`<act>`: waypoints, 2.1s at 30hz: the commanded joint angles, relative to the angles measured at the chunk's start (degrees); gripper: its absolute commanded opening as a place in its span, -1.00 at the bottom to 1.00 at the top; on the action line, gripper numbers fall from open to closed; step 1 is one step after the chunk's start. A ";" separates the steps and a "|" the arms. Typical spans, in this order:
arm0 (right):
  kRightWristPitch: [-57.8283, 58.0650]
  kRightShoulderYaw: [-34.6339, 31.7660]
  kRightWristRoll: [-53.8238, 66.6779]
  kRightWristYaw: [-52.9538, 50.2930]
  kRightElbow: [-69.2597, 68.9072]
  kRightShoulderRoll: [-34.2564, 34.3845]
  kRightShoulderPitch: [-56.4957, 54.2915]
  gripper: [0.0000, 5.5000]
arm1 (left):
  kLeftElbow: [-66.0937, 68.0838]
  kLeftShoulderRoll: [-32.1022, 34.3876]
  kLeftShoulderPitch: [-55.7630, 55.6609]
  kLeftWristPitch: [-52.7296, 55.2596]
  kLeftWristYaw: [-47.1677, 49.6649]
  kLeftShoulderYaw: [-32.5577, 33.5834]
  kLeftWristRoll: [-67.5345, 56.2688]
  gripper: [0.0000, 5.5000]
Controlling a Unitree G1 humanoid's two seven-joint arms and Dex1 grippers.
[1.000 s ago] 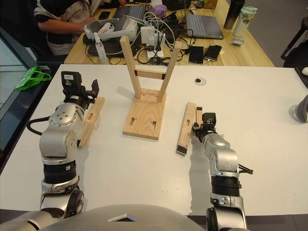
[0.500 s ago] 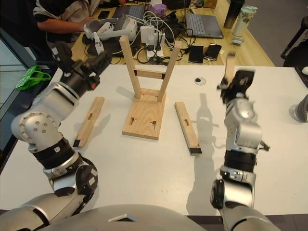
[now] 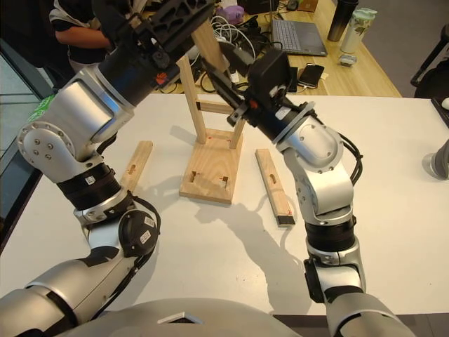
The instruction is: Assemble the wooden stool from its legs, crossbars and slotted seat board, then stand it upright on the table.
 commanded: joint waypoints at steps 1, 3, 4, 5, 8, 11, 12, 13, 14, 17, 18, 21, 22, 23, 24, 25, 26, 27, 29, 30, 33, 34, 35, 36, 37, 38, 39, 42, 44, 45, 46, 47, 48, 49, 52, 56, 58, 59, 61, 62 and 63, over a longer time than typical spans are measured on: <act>-1.19 1.59 -1.57 0.28 -1.79 0.16 1.51 -0.53 | 0.70 2.32 1.03 -1.42 2.98 -2.67 -3.90 0.18; -1.50 1.64 -1.96 0.25 -1.98 -0.06 1.81 -0.53 | 0.82 3.86 1.99 -1.77 3.61 -4.13 -4.91 0.18; -1.48 1.43 -2.01 0.29 -2.00 -0.19 1.72 -0.53 | 0.42 5.09 2.84 -1.41 3.55 -5.31 -4.70 0.18; -1.37 1.17 -1.99 0.30 -2.05 -0.32 1.61 -0.53 | -0.07 6.38 3.74 -1.07 3.33 -6.54 -3.90 0.18; -0.78 0.79 -1.96 0.29 -2.31 -0.72 1.45 -0.53 | -1.00 10.45 6.05 -1.31 2.15 -10.19 -0.86 0.02; -0.52 1.12 -2.15 0.51 -2.63 -1.08 1.84 -0.53 | -1.69 12.83 7.07 -3.36 0.22 -12.49 1.57 -0.16; -0.54 1.33 -2.21 0.68 -2.74 -1.24 2.04 -0.53 | -1.65 13.24 7.10 -4.26 -0.31 -12.83 2.15 -0.21; -0.64 1.68 -2.37 1.06 -2.83 -1.55 2.31 -0.53 | -1.41 13.54 6.98 -5.08 -0.59 -12.91 2.69 -0.27; -0.79 2.09 -2.62 1.54 -2.87 -1.94 2.61 -0.53 | -1.18 13.84 6.88 -5.71 -0.85 -12.99 3.04 -0.32; -1.94 3.58 -4.31 3.26 -2.62 -3.25 3.65 -0.53 | -0.99 14.44 6.85 -6.89 -1.28 -13.14 2.75 -0.48; -2.49 4.13 -5.08 3.77 -2.50 -3.70 4.07 -0.53 | -1.10 14.51 6.88 -7.12 -1.39 -13.19 2.44 -0.55; -3.89 5.43 -7.21 4.37 -2.13 -4.35 5.02 -0.53 | -1.92 14.81 7.35 -7.18 -2.11 -13.64 1.19 -0.71; -4.16 5.54 -7.62 4.29 -1.97 -4.28 5.04 -0.53 | -2.25 15.08 7.65 -6.93 -2.47 -14.00 0.82 -0.77; -4.44 5.49 -7.96 4.10 -1.76 -4.18 4.92 -0.53 | -2.57 15.46 8.08 -6.56 -2.75 -14.54 0.71 -0.85; -4.61 5.30 -8.12 3.92 -1.54 -4.01 4.69 -0.53 | -2.92 15.98 8.59 -6.22 -3.10 -15.21 0.68 -0.86; -4.73 5.11 -8.19 3.79 -1.37 -3.88 4.47 -0.53 | -3.23 16.42 9.02 -6.08 -3.46 -15.78 0.71 -0.86; -4.82 4.93 -8.19 3.71 -1.24 -3.80 4.26 -0.53 | -3.51 16.88 9.37 -6.08 -3.82 -16.27 0.93 -0.86; -4.87 4.81 -8.17 3.71 -1.15 -3.76 4.13 -0.53 | -3.66 17.27 9.64 -6.20 -4.18 -16.64 1.27 -0.86; -5.06 4.71 -8.26 3.80 -1.02 -3.80 4.02 -0.53 | -3.75 18.20 9.97 -7.00 -4.72 -17.26 2.47 -0.86; -4.95 4.62 -8.82 3.34 -0.99 -3.81 4.01 -0.53 | -3.86 18.72 10.11 -7.55 -5.11 -17.42 2.89 -0.86; -4.03 4.11 -9.48 2.46 -0.61 -3.68 3.96 -0.35 | -3.95 20.34 10.22 -9.17 -5.80 -17.10 4.05 -0.86; -4.14 4.02 -9.79 2.43 -0.51 -3.74 4.14 -0.28 | -3.89 21.00 10.25 -9.84 -5.77 -16.76 4.89 -0.86; -4.08 3.94 -10.25 2.08 -0.46 -3.73 4.35 -0.20 | -3.64 21.48 10.21 -10.67 -5.65 -16.38 5.80 -0.86; -3.68 3.83 -10.60 1.57 -0.43 -3.60 4.51 -0.15 | -3.40 21.86 10.12 -11.87 -5.52 -16.09 7.30 -0.86; -3.29 3.79 -10.77 1.26 -0.39 -3.47 4.60 -0.10 | -3.27 22.26 10.01 -13.92 -5.55 -16.05 9.84 -0.86; -3.00 3.81 -10.91 1.06 -0.34 -3.37 4.67 -0.08 | -2.77 22.43 9.71 -16.02 -5.35 -15.71 12.10 -0.86; -2.66 3.79 -10.78 1.00 -0.31 -3.21 4.77 -0.08 | -2.46 22.89 9.45 -18.44 -5.15 -15.75 15.30 -0.86; -1.45 3.52 -10.16 0.46 -0.51 -2.61 5.53 -0.08 | -1.11 26.44 10.70 -27.26 -3.17 -16.63 29.23 -0.86; 0.08 2.54 -9.20 -0.64 -0.64 -1.60 6.33 -0.08 | -1.04 29.76 15.25 -33.01 -2.67 -18.14 39.48 -0.86; 0.99 1.95 -8.67 -1.33 -0.61 -0.99 6.70 -0.08 | -1.35 30.18 18.35 -34.53 -2.93 -18.17 42.07 -0.86; 2.29 1.23 -7.94 -2.29 -0.61 -0.23 7.20 -0.08 | -1.32 30.76 22.61 -36.25 -3.63 -18.86 44.96 -0.86; 4.01 0.41 -6.94 -3.40 -0.71 0.81 7.81 -0.08 | -1.02 30.93 27.22 -37.98 -4.49 -19.30 47.41 -0.86; 6.24 -0.63 -5.31 -4.80 -0.93 2.33 8.58 -0.08 | -0.37 30.68 31.60 -39.56 -5.48 -19.38 49.07 -0.86; 8.43 -1.65 -3.54 -6.11 -1.29 3.85 9.31 -0.08 | 0.21 30.19 34.64 -40.78 -6.34 -19.16 50.16 -0.86; 15.58 -5.95 3.11 -11.04 -2.11 9.15 10.55 -0.08 | 3.06 28.02 37.38 -43.10 -9.02 -17.65 49.96 -0.86; 22.00 -11.02 8.63 -17.09 -0.69 13.46 9.40 -0.08 | 9.09 25.68 36.87 -44.92 -13.18 -16.15 48.38 -0.86; 23.86 -12.03 9.87 -18.88 -0.26 14.43 9.03 -0.08 | 12.32 25.46 36.82 -45.25 -14.54 -14.91 48.15 -0.86; 24.56 -12.34 10.42 -19.61 -0.23 14.86 9.02 -0.08 | 13.85 25.58 36.95 -45.46 -15.51 -14.53 48.17 -0.86; 25.60 -12.97 11.47 -21.20 -0.36 16.05 9.32 -0.08 | 16.35 25.96 37.27 -46.22 -17.17 -14.53 49.02 -0.86; 25.97 -13.12 11.88 -21.83 -0.39 16.65 9.54 -0.08 | 17.25 26.26 37.43 -46.97 -17.81 -14.90 49.99 -0.86; 26.30 -13.17 12.19 -22.56 -0.38 17.35 9.93 -0.08 | 17.90 26.37 37.45 -47.34 -18.31 -15.12 50.52 -0.86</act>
